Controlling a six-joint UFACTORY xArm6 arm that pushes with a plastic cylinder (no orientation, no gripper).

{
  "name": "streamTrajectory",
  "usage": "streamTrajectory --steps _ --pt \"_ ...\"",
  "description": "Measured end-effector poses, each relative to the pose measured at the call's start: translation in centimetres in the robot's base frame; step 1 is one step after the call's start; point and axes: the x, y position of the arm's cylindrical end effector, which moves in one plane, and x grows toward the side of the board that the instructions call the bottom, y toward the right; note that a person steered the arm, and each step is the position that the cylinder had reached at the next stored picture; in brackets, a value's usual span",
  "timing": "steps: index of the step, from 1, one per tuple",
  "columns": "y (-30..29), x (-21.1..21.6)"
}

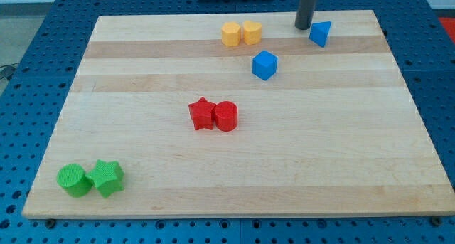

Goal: Move blue triangle towards top right corner of the board

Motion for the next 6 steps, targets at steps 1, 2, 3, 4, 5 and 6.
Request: streamTrajectory --steps 1,2,3,4,5,6 --pt "-1.1 1.3" --pt "-0.9 2.3" --pt "1.3 2.0" --pt "3.9 2.0" --pt "5.7 2.0" --pt "6.1 2.0"
